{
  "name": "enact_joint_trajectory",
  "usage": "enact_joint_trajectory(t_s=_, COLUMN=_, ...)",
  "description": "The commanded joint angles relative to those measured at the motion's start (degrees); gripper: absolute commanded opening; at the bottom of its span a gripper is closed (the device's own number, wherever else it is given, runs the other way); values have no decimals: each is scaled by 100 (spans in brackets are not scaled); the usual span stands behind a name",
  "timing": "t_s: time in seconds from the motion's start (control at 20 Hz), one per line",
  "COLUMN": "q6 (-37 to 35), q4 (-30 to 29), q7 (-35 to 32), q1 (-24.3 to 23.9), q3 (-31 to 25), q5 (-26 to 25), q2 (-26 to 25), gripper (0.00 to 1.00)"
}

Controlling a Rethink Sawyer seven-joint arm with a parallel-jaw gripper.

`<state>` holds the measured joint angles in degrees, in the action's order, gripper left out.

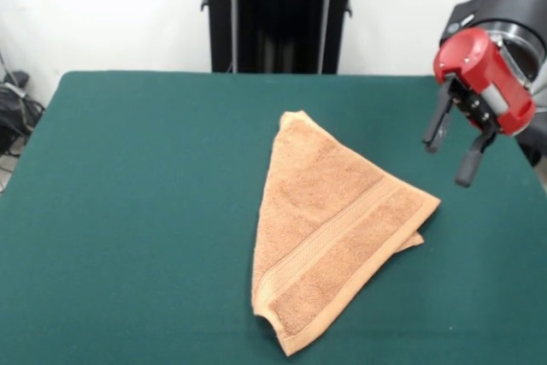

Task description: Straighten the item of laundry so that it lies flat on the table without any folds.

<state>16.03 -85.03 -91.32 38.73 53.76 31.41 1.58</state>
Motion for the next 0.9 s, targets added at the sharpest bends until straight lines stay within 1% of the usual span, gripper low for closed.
enact_joint_trajectory(t_s=0.05, q6=-1308, q4=-46, q7=-417, q1=-491, q3=-992, q5=-806, q2=989, gripper=100)
enact_joint_trajectory(t_s=0.3, q6=-1130, q4=-95, q7=-670, q1=-236, q3=-754, q5=-728, q2=635, gripper=100)
enact_joint_trajectory(t_s=0.45, q6=-1084, q4=-186, q7=-803, q1=-87, q3=-658, q5=-693, q2=527, gripper=100)
enact_joint_trajectory(t_s=0.6, q6=-1094, q4=-272, q7=-829, q1=-100, q3=-800, q5=-833, q2=642, gripper=100)
enact_joint_trajectory(t_s=0.7, q6=-1067, q4=-304, q7=-853, q1=-23, q3=-744, q5=-805, q2=572, gripper=100)
enact_joint_trajectory(t_s=0.9, q6=-1031, q4=-406, q7=-947, q1=25, q3=-833, q5=-757, q2=521, gripper=100)
